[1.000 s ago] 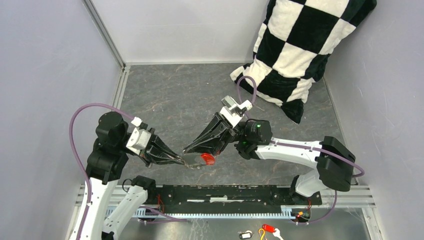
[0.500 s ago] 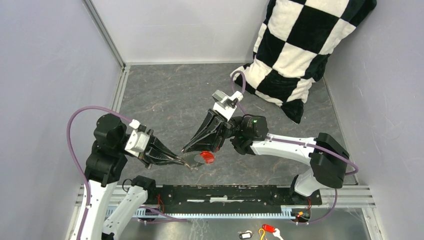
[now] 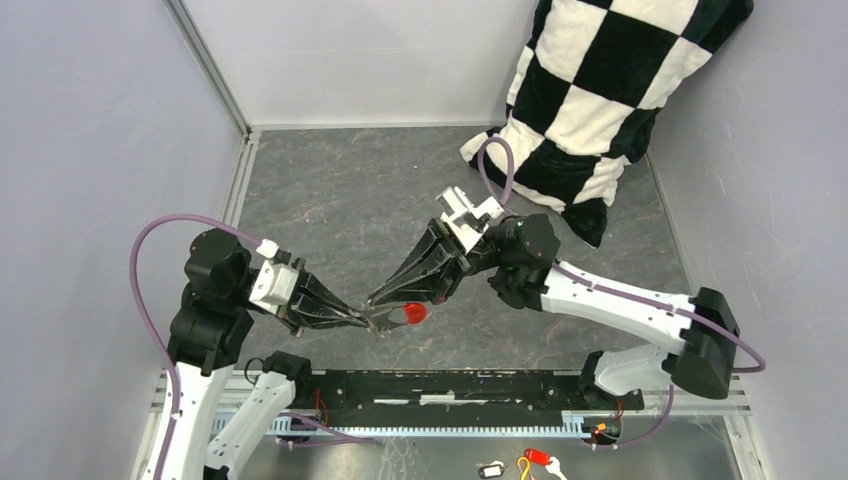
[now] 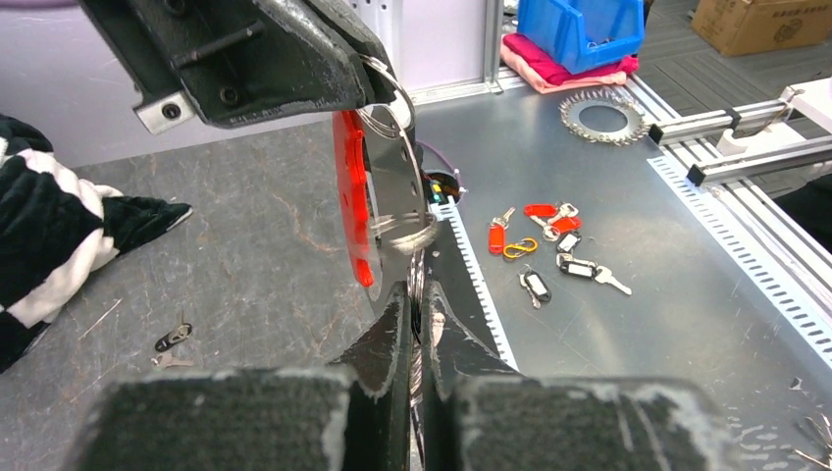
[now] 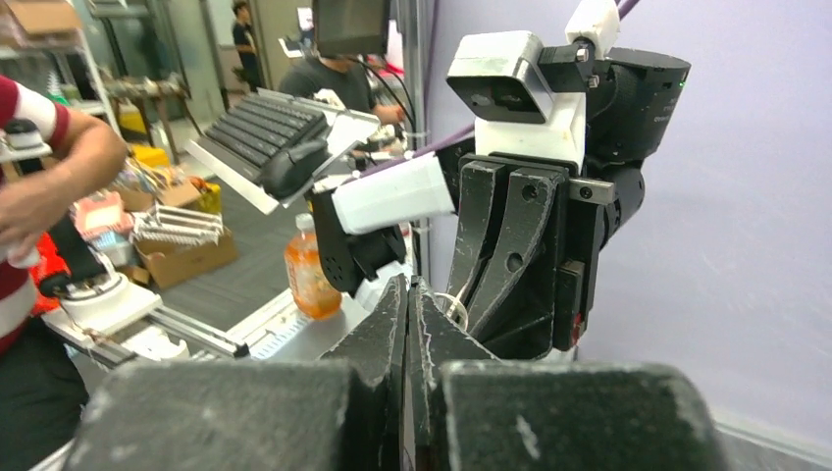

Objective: Put the keys on the keyring

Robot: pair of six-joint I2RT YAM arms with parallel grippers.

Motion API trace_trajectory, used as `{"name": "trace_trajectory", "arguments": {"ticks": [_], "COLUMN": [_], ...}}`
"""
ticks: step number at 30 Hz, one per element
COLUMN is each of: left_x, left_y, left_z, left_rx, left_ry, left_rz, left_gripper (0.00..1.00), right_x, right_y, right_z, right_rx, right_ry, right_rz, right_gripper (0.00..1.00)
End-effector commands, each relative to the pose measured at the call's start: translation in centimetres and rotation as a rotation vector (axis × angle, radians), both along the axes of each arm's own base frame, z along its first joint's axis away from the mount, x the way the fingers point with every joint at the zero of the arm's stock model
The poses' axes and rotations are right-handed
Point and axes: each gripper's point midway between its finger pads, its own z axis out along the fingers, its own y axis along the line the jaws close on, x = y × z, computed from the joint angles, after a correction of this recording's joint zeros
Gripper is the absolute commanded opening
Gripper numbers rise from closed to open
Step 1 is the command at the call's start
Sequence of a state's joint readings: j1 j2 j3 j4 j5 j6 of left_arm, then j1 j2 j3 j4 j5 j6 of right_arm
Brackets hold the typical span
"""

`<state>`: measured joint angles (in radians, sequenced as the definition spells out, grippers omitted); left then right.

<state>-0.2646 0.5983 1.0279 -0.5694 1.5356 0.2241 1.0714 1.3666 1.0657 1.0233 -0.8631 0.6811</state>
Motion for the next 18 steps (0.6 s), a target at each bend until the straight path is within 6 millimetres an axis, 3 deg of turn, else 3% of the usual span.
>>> {"name": "trace_trajectory", "arguments": {"ticks": [1, 13, 18], "left_x": [-1.4, -0.9, -1.7], "left_y": [0.3, 0.2, 0.4], "left_z": [1.6, 1.3, 1.8], "left_rx": [-0.026, -0.018, -0.012], "left_ry": [-0.081, -0.053, -0.011], "left_rz": [-0.041, -0.029, -0.097], "left_gripper": [0.02, 0.02, 0.02], "right_x": [1.7, 2.5, 2.8], "right_y": [0.6, -0.1, -0.3], "right_z": [-1.0, -1.8, -2.2], "right_rx": [-0.1, -0.187, -0.229], "right_ry": [-0.177, -0.264, -0.305], "right_rz": [-0.137, -0.224, -0.252], "right_gripper": [0.01, 0.01, 0.01]}}
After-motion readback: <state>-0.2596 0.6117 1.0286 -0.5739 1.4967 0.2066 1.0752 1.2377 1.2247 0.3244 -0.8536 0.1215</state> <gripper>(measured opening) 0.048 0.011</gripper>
